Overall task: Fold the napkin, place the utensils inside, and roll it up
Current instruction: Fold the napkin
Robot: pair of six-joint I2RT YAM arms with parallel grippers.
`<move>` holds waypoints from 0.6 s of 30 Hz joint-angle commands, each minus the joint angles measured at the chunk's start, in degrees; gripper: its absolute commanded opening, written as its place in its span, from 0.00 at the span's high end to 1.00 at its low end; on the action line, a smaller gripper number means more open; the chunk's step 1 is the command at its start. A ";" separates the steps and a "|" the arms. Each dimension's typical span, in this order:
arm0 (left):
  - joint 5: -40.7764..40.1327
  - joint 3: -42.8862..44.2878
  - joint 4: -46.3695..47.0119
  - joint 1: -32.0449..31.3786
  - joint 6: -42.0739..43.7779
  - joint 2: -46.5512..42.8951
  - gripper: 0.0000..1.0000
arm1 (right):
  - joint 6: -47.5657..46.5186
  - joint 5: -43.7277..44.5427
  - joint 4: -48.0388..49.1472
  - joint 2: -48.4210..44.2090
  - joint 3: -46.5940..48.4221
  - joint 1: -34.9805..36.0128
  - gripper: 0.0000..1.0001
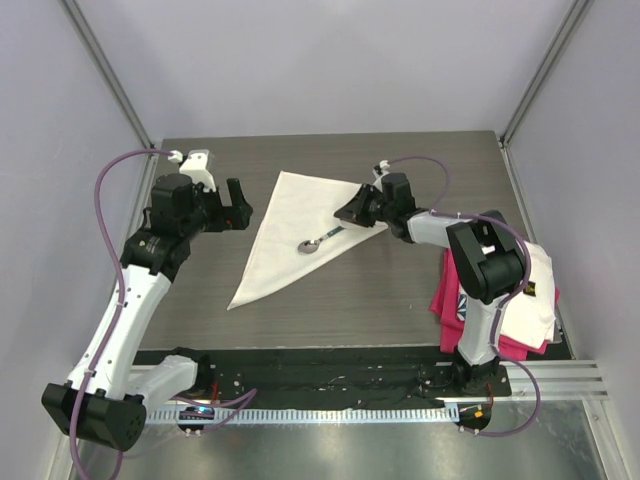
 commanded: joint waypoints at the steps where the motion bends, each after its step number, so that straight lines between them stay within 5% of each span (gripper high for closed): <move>1: 0.34 0.22 2.68 -0.15 0.23 -1.37 0.00 | 2.53 -2.32 4.24 -0.46 -0.62 2.97 0.99; 18: 0.86 0.22 2.68 -0.15 -0.29 -1.19 0.00 | 4.02 -2.85 5.04 0.33 -1.95 10.44 0.99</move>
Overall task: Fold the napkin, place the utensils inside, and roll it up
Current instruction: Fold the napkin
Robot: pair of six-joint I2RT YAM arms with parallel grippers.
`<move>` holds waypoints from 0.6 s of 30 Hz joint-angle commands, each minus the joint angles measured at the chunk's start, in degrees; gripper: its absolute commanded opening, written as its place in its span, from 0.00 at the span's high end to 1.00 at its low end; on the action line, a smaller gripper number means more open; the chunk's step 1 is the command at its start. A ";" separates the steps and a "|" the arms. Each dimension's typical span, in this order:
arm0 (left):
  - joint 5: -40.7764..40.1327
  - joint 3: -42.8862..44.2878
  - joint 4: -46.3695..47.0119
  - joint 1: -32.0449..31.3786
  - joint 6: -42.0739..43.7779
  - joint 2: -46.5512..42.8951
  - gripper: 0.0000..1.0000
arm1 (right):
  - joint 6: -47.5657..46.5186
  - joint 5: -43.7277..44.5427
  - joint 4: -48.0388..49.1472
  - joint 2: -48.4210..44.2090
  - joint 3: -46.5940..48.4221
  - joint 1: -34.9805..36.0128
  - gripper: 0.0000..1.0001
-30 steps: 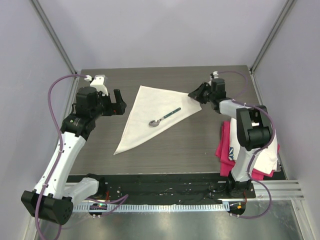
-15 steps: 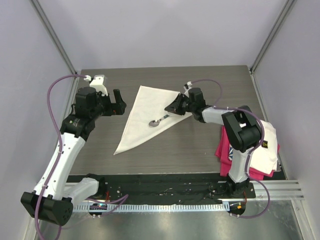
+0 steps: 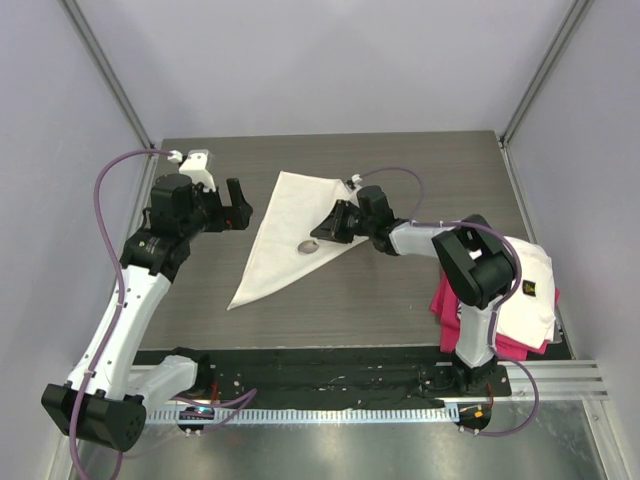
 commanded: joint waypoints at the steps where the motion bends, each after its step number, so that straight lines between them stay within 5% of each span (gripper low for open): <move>1: 0.82 0.22 2.61 -0.15 -0.34 -1.04 0.00 | 1.12 -1.01 3.05 0.37 -0.42 1.29 0.99; 15: 1.08 0.22 2.79 -0.15 -0.60 -1.04 0.00 | 1.38 -0.39 3.40 1.25 -2.09 3.66 0.98; 18: 1.08 0.22 2.70 -0.15 -0.51 -0.95 0.00 | 0.69 -0.57 2.96 0.73 -2.09 3.84 0.82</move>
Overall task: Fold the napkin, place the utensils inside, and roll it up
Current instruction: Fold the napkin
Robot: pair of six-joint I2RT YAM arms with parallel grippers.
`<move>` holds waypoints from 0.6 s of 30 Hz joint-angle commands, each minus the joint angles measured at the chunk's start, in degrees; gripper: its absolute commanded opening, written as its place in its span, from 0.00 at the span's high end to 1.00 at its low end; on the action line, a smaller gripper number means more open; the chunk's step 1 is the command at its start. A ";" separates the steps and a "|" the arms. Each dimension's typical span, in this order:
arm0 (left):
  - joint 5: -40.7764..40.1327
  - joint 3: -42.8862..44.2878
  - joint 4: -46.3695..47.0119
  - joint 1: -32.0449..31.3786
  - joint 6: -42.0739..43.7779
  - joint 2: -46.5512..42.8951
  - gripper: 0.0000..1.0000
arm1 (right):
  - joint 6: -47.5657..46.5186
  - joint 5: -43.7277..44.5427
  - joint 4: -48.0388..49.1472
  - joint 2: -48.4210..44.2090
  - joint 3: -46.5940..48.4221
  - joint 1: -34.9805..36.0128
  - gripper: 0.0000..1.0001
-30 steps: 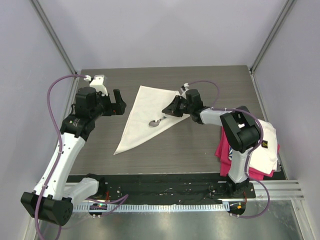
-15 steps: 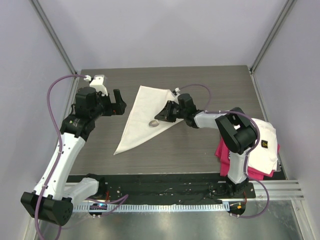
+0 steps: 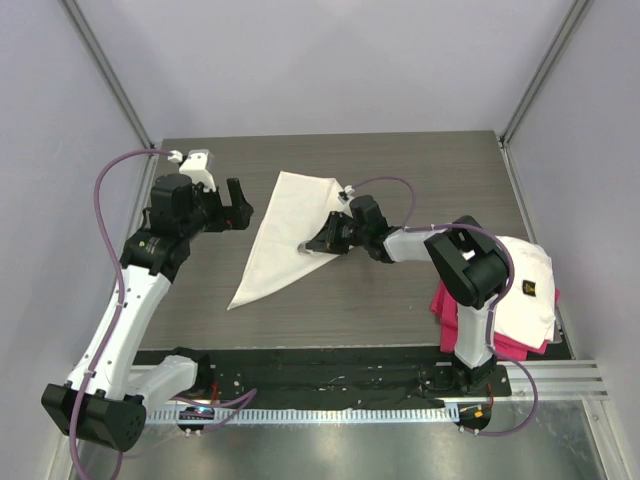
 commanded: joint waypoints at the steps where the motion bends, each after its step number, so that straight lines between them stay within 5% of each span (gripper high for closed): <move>1: 0.36 0.22 2.55 -0.15 -0.38 -0.87 0.00 | -0.72 -0.46 1.52 -0.89 0.10 0.56 0.77; 2: 0.19 0.13 2.63 -0.15 -0.38 -0.86 0.00 | -1.24 -0.46 1.17 -1.76 0.18 0.56 0.67; 6: -2.71 -0.31 2.63 -0.15 -1.17 -0.43 0.00 | -3.97 -2.65 0.46 -4.75 0.80 0.56 0.52; 12: -5.96 -1.45 1.76 -0.15 -5.65 0.90 0.00 | -9.15 -4.24 -3.57 -10.02 2.64 0.30 0.47; 18: -6.41 -15.39 3.86 0.03 -18.03 -2.87 0.00 | -11.27 -5.82 -6.22 -13.20 3.26 -2.42 0.47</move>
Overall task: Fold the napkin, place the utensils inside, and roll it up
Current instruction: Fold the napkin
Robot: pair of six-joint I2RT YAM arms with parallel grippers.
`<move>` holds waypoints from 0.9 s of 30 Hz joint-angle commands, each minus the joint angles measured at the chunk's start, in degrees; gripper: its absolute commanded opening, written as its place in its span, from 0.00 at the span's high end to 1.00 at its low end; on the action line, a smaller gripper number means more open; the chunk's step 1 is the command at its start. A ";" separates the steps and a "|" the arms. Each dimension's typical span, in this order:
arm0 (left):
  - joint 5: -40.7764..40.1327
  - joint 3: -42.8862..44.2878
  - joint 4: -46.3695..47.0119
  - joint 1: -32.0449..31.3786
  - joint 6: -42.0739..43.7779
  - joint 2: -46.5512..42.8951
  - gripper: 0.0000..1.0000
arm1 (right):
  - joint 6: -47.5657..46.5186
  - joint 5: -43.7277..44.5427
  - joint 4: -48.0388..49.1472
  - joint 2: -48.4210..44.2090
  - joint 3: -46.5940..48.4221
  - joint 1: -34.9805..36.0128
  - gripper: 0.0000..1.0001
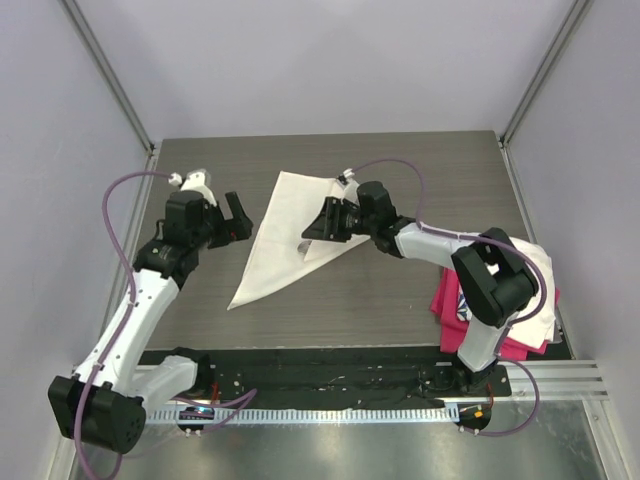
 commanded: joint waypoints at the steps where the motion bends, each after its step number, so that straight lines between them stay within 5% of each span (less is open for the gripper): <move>1: -1.64 -10.48 1.98 0.03 -11.16 -3.60 0.00 | -2.88 -2.48 0.01 -4.50 1.80 -3.32 0.47; 7: -3.48 -25.07 1.99 0.38 -23.38 -13.69 0.03 | 1.60 -6.70 7.03 -7.40 -3.30 -9.91 0.47; 13: -7.61 -32.46 -0.83 0.47 -29.71 -23.72 0.16 | 3.19 -8.54 10.38 -8.55 -7.17 -11.94 0.47; 27: -5.25 -37.83 1.02 0.73 -33.49 -19.17 0.29 | 7.67 -10.39 16.89 -6.53 -10.60 -11.86 0.47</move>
